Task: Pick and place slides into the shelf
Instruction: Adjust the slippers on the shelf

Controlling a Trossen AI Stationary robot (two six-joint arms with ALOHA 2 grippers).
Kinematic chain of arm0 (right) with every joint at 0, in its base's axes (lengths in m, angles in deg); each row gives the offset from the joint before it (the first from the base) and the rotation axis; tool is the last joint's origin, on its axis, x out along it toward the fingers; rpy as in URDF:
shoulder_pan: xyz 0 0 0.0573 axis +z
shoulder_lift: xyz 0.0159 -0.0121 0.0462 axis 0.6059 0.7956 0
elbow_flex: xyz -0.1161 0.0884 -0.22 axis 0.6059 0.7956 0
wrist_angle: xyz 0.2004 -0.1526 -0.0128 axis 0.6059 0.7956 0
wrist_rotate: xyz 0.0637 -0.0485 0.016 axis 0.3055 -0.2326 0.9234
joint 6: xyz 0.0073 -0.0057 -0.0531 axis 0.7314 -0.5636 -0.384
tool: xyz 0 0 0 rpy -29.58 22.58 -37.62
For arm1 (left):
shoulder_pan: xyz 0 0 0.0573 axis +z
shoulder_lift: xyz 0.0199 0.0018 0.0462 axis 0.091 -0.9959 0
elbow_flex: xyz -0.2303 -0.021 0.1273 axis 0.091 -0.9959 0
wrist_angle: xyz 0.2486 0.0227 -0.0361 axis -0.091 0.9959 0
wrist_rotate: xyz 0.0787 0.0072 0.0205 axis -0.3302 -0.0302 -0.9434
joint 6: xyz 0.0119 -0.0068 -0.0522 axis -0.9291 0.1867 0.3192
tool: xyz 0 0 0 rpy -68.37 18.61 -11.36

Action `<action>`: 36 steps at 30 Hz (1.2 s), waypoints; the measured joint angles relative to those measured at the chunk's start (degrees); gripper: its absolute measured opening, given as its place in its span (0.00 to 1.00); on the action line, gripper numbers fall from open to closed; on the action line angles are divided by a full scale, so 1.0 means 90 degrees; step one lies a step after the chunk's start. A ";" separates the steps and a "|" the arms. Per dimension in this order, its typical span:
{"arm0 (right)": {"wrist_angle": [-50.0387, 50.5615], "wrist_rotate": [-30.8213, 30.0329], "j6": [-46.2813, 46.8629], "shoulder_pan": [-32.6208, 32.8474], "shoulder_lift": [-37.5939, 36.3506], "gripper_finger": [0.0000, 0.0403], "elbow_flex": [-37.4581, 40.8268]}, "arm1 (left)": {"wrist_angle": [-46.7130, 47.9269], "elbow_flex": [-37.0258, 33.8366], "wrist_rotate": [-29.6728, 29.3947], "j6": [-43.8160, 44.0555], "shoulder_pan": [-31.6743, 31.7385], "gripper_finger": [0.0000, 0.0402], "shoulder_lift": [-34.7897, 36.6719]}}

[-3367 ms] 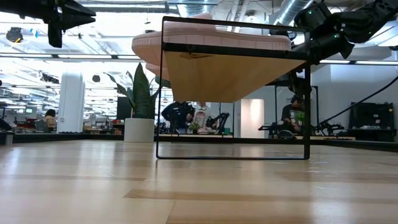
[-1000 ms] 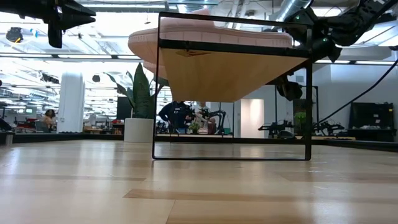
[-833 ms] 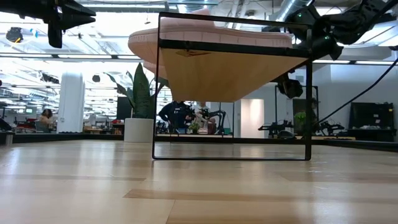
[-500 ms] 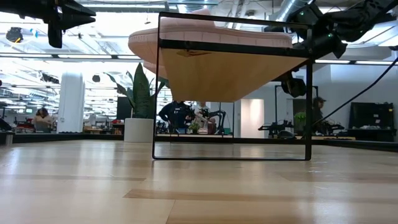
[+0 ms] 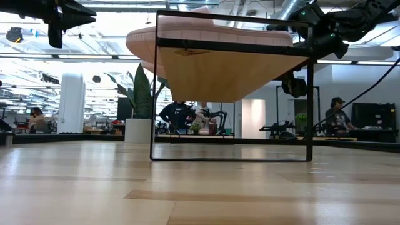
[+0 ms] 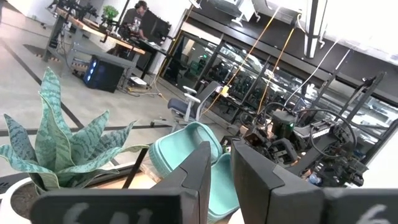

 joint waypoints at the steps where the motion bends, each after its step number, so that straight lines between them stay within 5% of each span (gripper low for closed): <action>1: 0.0000 0.0036 -0.0002 0.0000 0.0001 0.17 0.0000 | 0.0000 0.0000 0.0004 0.0002 -0.0002 0.13 0.0000; 19: -0.0025 0.0322 -0.0333 -0.0171 0.0004 0.19 0.0002 | -0.0002 0.0000 0.0041 0.0010 0.0001 0.13 0.0000; 36: 0.0011 0.0552 -0.0439 -0.0348 0.0004 0.48 0.0002 | -0.0004 0.0000 0.0117 0.0007 -0.0002 0.13 0.0000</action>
